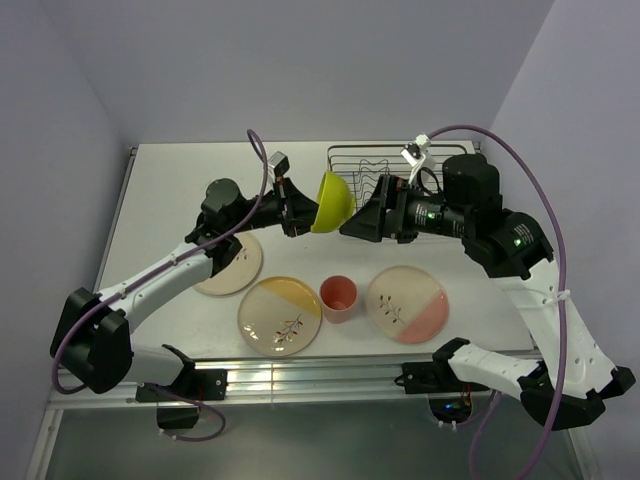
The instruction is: Load the mixed dishes into the dish rack
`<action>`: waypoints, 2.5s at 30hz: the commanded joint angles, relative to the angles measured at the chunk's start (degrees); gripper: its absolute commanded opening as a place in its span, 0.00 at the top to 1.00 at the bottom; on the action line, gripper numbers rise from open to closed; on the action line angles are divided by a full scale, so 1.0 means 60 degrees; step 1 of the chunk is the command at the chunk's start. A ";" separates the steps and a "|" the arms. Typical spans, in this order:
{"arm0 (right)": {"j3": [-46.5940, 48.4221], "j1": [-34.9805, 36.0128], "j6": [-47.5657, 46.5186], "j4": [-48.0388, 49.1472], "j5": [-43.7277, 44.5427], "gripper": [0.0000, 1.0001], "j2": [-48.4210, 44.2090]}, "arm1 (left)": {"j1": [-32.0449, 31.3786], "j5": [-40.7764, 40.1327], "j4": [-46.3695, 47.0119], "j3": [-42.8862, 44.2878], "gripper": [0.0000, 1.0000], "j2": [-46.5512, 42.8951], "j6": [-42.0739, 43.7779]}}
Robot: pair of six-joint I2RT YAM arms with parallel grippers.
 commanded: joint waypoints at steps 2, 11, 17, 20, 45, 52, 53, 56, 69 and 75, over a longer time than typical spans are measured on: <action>-0.0101 -0.0107 0.0387 0.1176 -0.0189 0.00 -0.0047 | -0.0244 0.0167 0.1992 0.0203 1.00 -0.0091 -0.0886; 0.0498 -0.0078 0.0857 0.1413 0.0280 0.03 -0.0062 | -0.0479 -0.0594 -0.1184 0.0891 1.00 -0.0324 0.1161; 0.0427 -0.0092 0.1017 0.1381 0.0237 0.07 -0.0120 | -0.0655 -0.1634 -0.5274 0.2590 1.00 -0.0208 0.3480; 0.0339 -0.0092 0.1164 0.1586 0.0105 0.09 -0.0165 | -0.0684 -0.1752 -0.5349 0.2665 1.00 -0.0222 0.3584; 0.0339 -0.0048 0.1135 0.1586 0.0867 0.15 0.0128 | -0.1314 -0.3890 -0.8249 0.4040 1.00 -0.0106 0.5224; 0.0412 -0.0048 0.1062 0.1499 0.1028 0.23 0.0158 | -0.1343 -0.4081 -0.8689 0.4378 1.00 0.0056 0.5488; 0.0383 -0.0048 0.1062 0.1513 0.1042 0.27 0.0158 | -0.1343 -0.4067 -0.8689 0.4422 1.00 0.0070 0.5503; 0.0237 -0.0048 0.1077 0.1645 0.1115 0.43 0.0070 | -0.1358 -0.4038 -0.8762 0.4510 1.00 0.0129 0.5561; 0.0323 -0.0063 0.0814 0.1339 0.1788 1.00 0.0201 | -0.1314 -0.3612 -0.8279 0.4232 0.22 0.0100 0.5459; 0.0251 -0.0063 0.0769 0.1119 0.2096 1.00 0.0289 | -0.1095 -0.3787 -0.8351 0.4056 0.01 -0.0090 0.5473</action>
